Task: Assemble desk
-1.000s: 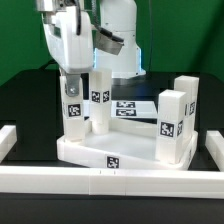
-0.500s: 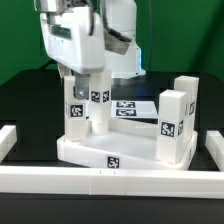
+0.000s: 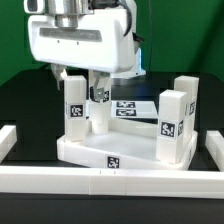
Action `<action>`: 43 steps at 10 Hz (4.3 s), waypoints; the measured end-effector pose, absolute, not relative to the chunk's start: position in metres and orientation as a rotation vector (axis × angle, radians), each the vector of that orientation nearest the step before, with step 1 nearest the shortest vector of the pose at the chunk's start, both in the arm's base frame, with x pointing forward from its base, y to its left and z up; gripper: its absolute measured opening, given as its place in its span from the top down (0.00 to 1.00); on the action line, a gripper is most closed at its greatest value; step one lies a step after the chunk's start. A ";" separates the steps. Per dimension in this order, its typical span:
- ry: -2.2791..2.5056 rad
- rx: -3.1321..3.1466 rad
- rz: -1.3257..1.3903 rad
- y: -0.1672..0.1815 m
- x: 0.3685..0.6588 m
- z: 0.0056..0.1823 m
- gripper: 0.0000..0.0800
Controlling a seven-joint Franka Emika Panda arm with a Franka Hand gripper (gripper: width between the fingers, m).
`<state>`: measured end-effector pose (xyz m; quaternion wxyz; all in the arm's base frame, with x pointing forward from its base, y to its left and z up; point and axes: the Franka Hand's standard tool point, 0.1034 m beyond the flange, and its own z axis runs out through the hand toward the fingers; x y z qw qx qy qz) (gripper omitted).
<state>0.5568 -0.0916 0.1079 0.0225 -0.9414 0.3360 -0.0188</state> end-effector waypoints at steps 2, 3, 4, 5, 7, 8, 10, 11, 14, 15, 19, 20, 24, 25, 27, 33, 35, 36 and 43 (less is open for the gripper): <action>0.807 -2.993 -0.064 -0.092 0.557 0.108 0.19; 0.625 -3.051 -0.065 -0.093 0.557 0.108 0.19; 0.447 -3.091 -0.065 -0.095 0.556 0.108 0.19; 0.307 -3.122 -0.063 -0.095 0.556 0.107 0.19; -0.055 -3.166 -0.058 -0.100 0.555 0.106 0.19; -0.106 -3.166 -0.058 -0.101 0.555 0.106 0.19; -0.191 -3.166 -0.055 -0.102 0.554 0.106 0.45; -0.187 -3.166 -0.054 -0.102 0.554 0.106 0.45; -0.140 -3.168 -0.055 -0.102 0.554 0.106 0.64; -0.105 -3.168 -0.056 -0.101 0.554 0.106 0.64; 0.524 -3.105 -0.068 -0.101 0.554 0.105 0.64; 0.663 -3.068 -0.069 -0.102 0.554 0.105 0.64; 1.233 -2.846 -0.077 -0.102 0.553 0.104 0.64; 1.422 -2.745 -0.074 -0.102 0.554 0.103 0.64; 1.721 -2.563 -0.070 -0.098 0.557 0.103 0.64; 1.833 -2.468 -0.064 -0.097 0.559 0.104 0.35; 1.709 -2.558 -0.073 -0.096 0.559 0.104 0.22; 1.555 -2.658 -0.080 -0.096 0.560 0.104 0.19; 0.675 -3.030 -0.105 -0.097 0.560 0.105 0.19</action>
Offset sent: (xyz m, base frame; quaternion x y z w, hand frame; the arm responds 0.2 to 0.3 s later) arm 0.0015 -0.0034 0.0013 -0.0076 0.0037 -0.2549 0.9669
